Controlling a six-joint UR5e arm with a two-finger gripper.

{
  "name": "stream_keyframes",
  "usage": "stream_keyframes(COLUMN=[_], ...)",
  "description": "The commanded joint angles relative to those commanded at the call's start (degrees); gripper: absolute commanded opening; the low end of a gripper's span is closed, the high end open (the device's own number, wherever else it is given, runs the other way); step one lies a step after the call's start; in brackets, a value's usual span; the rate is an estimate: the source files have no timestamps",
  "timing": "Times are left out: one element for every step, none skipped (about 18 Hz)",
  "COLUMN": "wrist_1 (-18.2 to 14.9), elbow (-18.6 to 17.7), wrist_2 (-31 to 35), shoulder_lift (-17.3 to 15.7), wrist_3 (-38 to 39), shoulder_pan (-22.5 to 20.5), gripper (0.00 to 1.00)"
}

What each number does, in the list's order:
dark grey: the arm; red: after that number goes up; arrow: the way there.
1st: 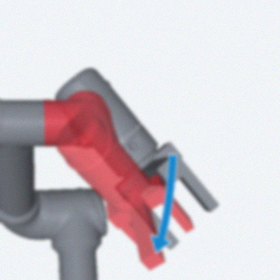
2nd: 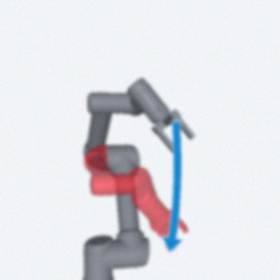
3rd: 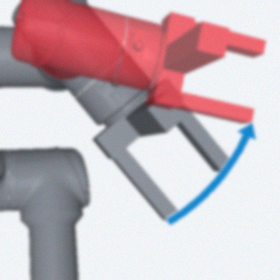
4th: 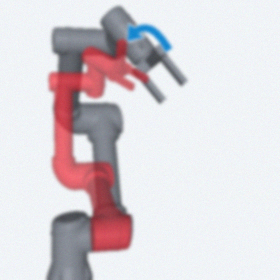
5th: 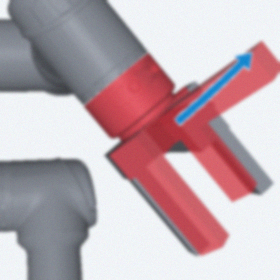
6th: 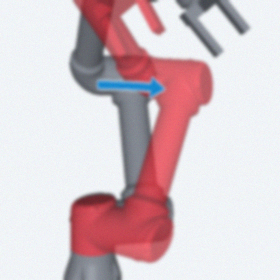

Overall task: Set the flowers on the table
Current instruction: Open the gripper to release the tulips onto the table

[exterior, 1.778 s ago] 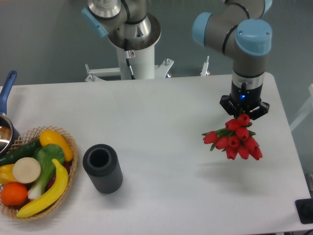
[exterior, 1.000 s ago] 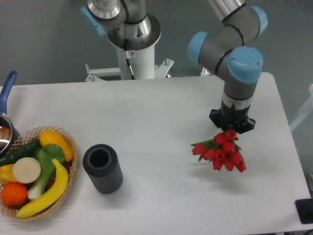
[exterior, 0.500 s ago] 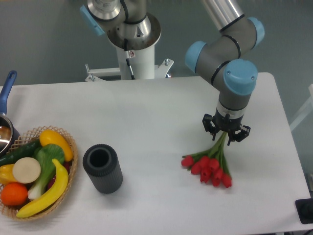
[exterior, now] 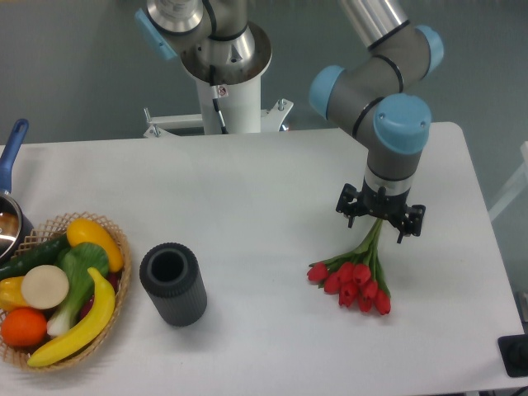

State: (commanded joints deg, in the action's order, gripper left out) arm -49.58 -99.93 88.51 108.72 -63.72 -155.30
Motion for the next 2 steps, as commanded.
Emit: stream_keyframes(wrist_1=[0.2,0.2], elbow=[-0.1,-0.3], wrist_2=[0.0,0.1], shoulder_lift=[0.0,-0.2], wrist_3=[0.0,0.0], shoulder_pan=[-0.2,-0.2], gripper=[1.0,1.0])
